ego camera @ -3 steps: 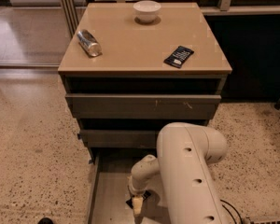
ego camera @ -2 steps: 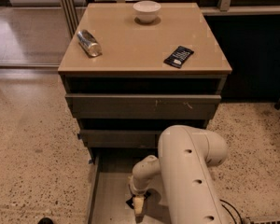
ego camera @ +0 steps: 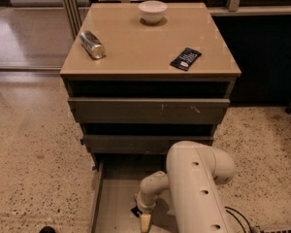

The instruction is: Pick rxbar chocolate from bottom drawer and place on counter

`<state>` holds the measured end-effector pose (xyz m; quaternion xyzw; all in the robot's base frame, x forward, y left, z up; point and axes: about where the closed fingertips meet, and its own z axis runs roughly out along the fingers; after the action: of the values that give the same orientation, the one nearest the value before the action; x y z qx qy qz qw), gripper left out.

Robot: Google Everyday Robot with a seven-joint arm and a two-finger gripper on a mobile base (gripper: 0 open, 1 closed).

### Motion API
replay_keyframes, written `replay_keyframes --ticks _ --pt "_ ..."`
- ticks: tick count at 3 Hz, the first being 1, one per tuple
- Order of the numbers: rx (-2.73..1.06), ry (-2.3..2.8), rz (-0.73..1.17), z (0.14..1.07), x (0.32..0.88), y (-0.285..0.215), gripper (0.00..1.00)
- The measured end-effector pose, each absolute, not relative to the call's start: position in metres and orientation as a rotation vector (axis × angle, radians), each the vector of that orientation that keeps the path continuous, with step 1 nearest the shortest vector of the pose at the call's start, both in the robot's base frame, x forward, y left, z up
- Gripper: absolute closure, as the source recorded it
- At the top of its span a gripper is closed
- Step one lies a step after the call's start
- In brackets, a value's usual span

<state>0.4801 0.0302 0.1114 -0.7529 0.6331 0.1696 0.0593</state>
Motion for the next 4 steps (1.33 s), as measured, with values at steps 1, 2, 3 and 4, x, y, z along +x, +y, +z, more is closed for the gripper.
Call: replay_keyframes --ticks 1,2,3,4 --pt "-2.28 1.917 0.514 0.1114 0.4801 0.0302 0.0" --pt "-2.28 1.917 0.514 0.1113 0.4801 0.0302 0.19" --pt "-2.28 1.917 0.514 0.1113 0.48 0.0302 0.42" --pt "-2.28 1.917 0.514 0.1113 0.48 0.0302 0.65"
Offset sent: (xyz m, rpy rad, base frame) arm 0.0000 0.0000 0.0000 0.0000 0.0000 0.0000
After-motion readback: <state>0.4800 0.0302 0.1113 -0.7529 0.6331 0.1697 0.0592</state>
